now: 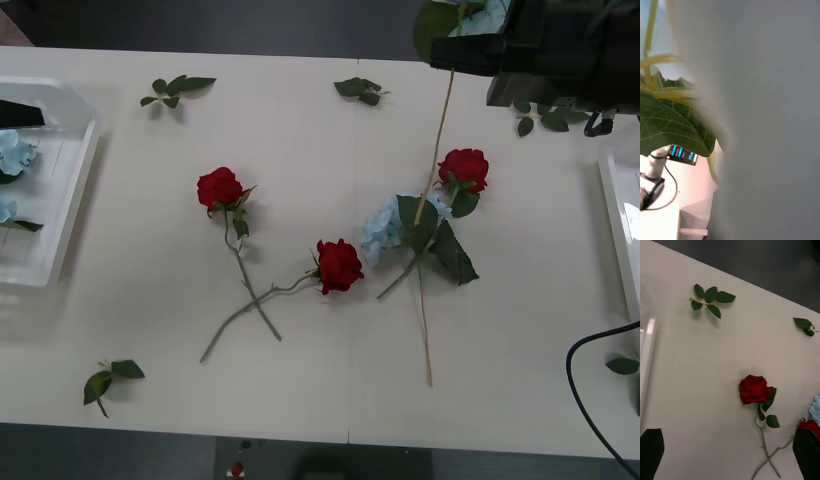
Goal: Put the red flowers into the right box and the blue flowers into the left box
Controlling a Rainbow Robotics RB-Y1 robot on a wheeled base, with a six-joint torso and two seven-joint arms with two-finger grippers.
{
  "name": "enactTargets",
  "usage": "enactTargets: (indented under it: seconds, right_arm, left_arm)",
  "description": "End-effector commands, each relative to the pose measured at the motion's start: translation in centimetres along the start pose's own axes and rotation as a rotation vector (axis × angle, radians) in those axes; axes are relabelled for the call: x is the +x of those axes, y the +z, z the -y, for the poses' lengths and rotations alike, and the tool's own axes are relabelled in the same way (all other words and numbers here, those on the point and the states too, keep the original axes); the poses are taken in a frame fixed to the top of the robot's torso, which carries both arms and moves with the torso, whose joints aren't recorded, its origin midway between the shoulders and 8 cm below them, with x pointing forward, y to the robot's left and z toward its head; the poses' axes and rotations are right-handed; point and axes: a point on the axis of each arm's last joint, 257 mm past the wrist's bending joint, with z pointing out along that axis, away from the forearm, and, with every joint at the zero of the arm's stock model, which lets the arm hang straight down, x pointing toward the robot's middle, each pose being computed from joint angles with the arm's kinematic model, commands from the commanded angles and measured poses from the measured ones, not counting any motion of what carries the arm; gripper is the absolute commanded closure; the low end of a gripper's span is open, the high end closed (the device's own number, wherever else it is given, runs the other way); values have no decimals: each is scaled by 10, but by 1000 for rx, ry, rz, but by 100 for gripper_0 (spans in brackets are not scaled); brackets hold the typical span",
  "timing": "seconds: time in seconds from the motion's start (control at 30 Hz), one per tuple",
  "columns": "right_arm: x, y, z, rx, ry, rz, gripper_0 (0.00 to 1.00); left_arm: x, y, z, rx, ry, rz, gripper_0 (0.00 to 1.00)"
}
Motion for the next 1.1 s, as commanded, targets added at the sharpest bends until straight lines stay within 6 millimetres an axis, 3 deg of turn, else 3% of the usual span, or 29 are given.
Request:
enactTargets:
  seconds: [0.03,0.17,0.4,0.63,0.87,1.1]
  right_arm:
    - [-13,16,-42,-76,-34,9,100]
    - [-20,22,-52,-95,-61,20,100]
    - [-35,23,-70,-99,-226,63,100]
    - [-35,23,-71,-102,-253,64,100]
    - [-35,23,-71,-102,-255,64,100]
    - [-35,23,-71,-102,-255,64,100]
  left_arm:
    - [6,8,57,116,70,19,0]
    - [10,12,102,211,95,27,0]
    - [23,23,199,420,140,-4,0]
    - [22,9,286,639,130,-16,0]
    - [28,9,348,755,179,-26,0]
    - [51,33,396,791,244,-24,0]
